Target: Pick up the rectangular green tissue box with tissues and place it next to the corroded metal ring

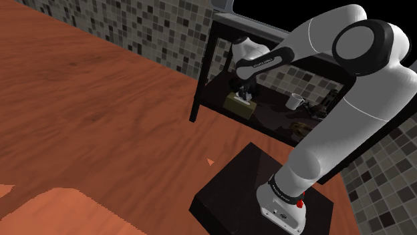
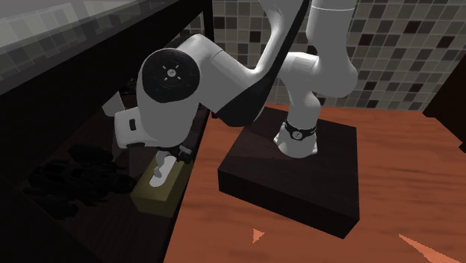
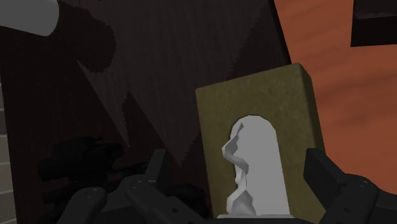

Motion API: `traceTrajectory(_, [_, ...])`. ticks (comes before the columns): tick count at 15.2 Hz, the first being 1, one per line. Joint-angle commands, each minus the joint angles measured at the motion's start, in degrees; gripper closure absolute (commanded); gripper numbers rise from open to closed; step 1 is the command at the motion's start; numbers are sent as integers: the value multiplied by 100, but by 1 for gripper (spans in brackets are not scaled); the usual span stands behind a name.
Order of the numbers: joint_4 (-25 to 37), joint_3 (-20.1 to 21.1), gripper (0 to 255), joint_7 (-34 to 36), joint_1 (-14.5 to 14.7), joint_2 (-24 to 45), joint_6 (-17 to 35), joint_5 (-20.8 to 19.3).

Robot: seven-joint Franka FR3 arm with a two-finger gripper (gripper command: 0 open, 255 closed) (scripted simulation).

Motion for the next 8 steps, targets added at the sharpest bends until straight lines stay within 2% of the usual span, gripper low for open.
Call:
traceTrajectory(1, [-57,-46,0,29,-46,63,152,-41])
traceTrajectory(8, [-105,-78,0,50,-79,115,264,-86])
